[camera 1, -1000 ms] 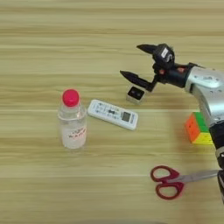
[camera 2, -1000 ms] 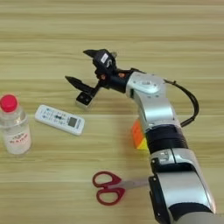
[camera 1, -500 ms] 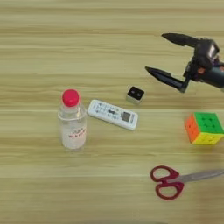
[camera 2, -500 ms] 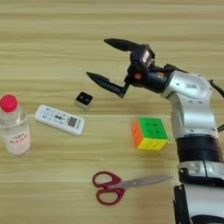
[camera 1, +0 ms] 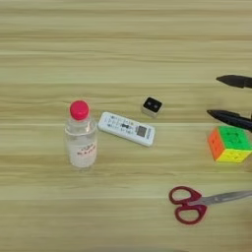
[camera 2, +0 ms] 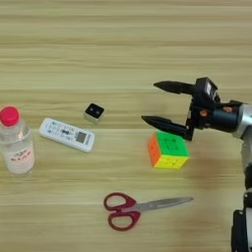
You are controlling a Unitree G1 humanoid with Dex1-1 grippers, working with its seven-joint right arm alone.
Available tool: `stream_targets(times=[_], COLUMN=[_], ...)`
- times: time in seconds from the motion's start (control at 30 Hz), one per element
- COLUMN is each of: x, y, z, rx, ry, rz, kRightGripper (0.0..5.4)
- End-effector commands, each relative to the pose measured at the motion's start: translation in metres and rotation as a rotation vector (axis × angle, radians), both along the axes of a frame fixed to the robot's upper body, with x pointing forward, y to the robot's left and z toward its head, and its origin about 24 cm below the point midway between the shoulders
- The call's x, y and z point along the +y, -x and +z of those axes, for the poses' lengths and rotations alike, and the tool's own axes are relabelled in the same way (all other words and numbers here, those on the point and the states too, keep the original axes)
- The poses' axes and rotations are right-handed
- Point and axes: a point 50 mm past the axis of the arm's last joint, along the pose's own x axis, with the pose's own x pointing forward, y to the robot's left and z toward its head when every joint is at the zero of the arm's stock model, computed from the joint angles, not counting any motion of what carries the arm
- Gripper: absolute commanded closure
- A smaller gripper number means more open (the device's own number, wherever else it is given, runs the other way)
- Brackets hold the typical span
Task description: Move the objects on the table
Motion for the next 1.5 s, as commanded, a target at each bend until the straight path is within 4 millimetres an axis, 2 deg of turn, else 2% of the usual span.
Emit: stream_targets(times=[0.03,0.3,0.87,0.97,1.3,1.5], x=[-0.013,-0.016,-0.024,-0.025,-0.024,-0.026], y=[-0.003,0.005,0.012,0.013,0.017,0.018], z=[0.020,0.001,-0.015,-0.014,0.008,0.008], rx=[-0.074,-0.023,0.053,0.056,0.026,0.050], ry=[0.172,0.318,0.425,0.423,0.252,0.238], rz=[-0.016,0.024,0.024,0.028,0.074,0.061], kRightGripper=[0.04,0.04,0.04,0.04,0.04,0.04])
